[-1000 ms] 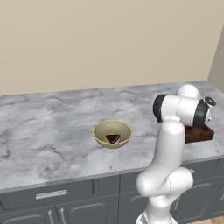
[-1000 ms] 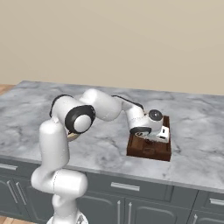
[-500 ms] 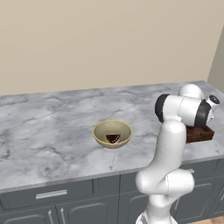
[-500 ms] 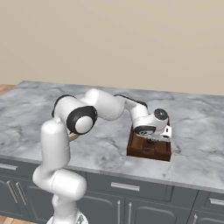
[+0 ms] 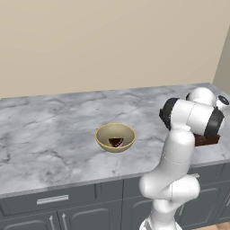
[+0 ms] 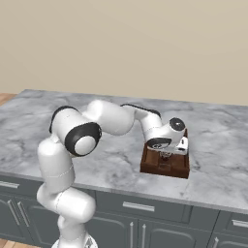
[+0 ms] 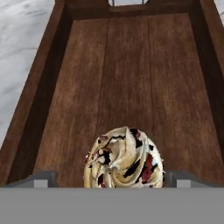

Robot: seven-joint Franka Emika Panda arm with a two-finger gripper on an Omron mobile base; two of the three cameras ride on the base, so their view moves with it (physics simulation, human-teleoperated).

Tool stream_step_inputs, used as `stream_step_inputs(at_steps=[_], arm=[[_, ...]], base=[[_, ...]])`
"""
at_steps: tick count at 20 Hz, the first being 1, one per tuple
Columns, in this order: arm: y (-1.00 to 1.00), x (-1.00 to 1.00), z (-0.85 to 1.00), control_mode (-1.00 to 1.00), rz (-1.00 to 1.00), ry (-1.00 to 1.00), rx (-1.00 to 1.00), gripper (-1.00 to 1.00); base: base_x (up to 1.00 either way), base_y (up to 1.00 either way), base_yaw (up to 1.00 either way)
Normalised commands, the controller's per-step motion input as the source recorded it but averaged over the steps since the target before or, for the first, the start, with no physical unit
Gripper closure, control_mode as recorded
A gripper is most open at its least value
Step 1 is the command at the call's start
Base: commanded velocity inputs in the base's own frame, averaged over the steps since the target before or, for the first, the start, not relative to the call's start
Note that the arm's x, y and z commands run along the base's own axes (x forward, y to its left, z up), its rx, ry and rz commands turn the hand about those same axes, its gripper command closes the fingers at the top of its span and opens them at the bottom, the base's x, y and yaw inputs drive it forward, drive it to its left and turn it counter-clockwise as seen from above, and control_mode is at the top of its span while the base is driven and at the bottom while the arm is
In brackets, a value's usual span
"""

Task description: Place the bowl with cake and the cupcake onto the tray.

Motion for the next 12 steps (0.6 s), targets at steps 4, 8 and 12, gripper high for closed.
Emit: stream_step_inputs(at_steps=[4, 8, 12], arm=[[0.3, -0.17, 0.57, -1.0, 0.0, -0.05, -0.02, -1.0], [0.31, -0.08, 0.32, -1.0, 0.0, -0.01, -0.01, -1.0], [0.36, -0.06, 0.24, -1.0, 0.02, 0.0, 0.0, -1.0]], base=[[0.0, 0.0, 0.0], [0.0, 0.0, 0.0], [0.0, 0.0, 0.0]])
